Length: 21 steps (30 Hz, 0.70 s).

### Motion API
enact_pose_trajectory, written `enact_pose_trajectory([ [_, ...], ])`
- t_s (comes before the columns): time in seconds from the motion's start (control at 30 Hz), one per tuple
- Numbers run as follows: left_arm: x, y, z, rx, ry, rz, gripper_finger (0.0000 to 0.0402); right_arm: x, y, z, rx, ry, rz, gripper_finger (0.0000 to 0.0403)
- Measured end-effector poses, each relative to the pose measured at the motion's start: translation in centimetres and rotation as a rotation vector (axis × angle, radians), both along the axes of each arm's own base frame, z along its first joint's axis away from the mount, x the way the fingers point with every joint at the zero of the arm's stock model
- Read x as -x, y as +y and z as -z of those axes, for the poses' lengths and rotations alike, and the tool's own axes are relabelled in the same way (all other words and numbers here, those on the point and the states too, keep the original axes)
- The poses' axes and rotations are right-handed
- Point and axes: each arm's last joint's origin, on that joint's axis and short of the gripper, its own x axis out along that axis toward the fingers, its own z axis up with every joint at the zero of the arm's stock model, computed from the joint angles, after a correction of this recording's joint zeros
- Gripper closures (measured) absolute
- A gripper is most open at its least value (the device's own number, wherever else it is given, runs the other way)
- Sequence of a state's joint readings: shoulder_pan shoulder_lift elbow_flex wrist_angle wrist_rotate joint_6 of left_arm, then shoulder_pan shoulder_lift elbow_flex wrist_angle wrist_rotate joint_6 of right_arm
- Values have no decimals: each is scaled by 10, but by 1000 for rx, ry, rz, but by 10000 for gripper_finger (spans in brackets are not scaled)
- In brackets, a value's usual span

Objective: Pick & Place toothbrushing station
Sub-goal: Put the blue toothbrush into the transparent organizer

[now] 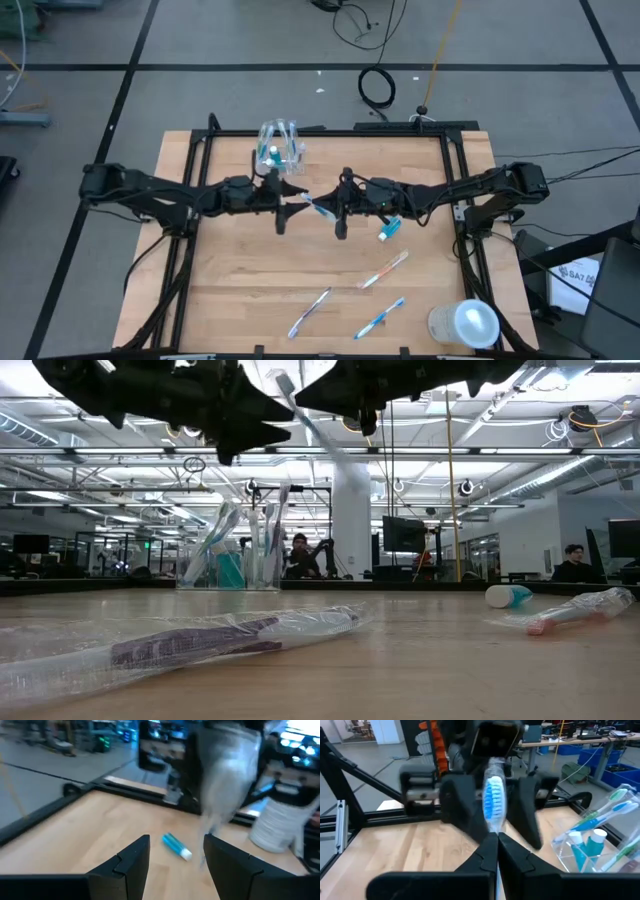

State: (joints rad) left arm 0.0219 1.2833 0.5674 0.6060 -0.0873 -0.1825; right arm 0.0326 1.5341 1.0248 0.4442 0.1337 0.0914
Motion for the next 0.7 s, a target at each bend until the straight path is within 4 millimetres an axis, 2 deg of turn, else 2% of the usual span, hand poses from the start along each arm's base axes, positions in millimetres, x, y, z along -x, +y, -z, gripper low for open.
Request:
enact_pose_trajectory([
  [0.3, -10, -2, 9, 14, -27, 64, 211, 0, -2, 0, 0, 0, 6, 403],
  [0.7, -10, 1, 2, -3, -88, 50, 211, 0, -2, 0, 0, 0, 7, 403],
])
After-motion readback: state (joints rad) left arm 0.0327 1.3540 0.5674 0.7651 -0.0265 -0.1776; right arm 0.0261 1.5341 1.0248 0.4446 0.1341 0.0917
